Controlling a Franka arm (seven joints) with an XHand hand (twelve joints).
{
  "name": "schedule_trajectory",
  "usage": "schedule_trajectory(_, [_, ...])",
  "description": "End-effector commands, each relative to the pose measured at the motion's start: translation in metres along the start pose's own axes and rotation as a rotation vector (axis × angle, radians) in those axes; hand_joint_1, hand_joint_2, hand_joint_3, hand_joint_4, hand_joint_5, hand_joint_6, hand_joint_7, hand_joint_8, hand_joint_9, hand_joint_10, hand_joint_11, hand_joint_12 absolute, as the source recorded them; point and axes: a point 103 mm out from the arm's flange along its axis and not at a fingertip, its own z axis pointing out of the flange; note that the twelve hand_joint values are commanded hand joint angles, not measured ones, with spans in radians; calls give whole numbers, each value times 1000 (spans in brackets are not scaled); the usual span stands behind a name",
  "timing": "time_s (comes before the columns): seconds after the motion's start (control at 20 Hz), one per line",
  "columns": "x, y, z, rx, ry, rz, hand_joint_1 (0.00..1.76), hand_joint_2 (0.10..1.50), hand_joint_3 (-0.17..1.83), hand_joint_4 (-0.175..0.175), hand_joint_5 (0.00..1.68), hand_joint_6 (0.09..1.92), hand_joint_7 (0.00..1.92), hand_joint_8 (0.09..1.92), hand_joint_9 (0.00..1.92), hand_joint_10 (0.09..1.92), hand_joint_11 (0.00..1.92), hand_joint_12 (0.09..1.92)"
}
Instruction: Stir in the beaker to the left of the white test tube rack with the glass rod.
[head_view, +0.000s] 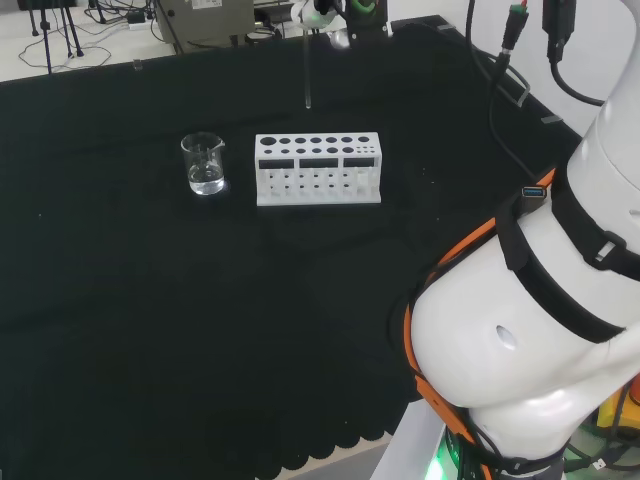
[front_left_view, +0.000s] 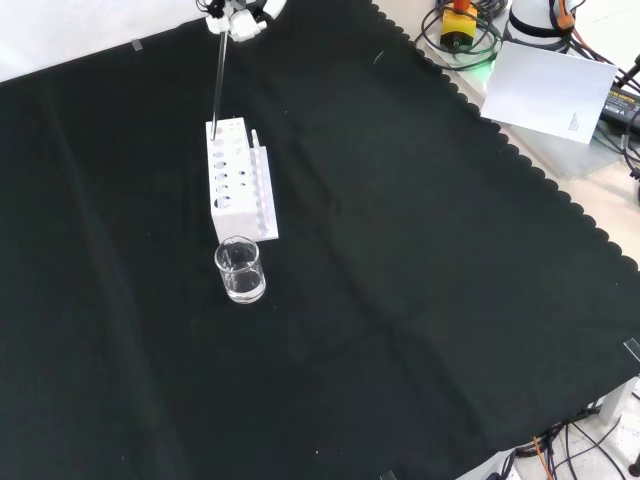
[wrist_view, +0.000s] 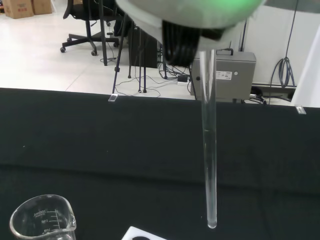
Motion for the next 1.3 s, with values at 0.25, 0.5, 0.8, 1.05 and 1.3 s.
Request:
schedule_trajectory(0.25, [6,5,5,20,11,5,1319,678,645,-175,1201,504,1314,872,1766,613,1267,732])
schedule_trajectory(0.5, [15,9,6,15,25,-41,1319,678,644,-175,1203,500,1315,870,1766,612,1269,732])
schedule_trajectory(0.8, [39,20,5,17,39,-71,1319,680,641,-175,1204,496,1315,869,1766,612,1270,731])
schedule_trajectory(1.05, [60,29,8,10,60,-129,1319,682,637,-175,1205,491,1314,869,1767,611,1270,731])
schedule_trajectory(1.3, [78,35,7,-5,60,-176,1319,685,632,-175,1207,487,1314,867,1767,611,1270,730])
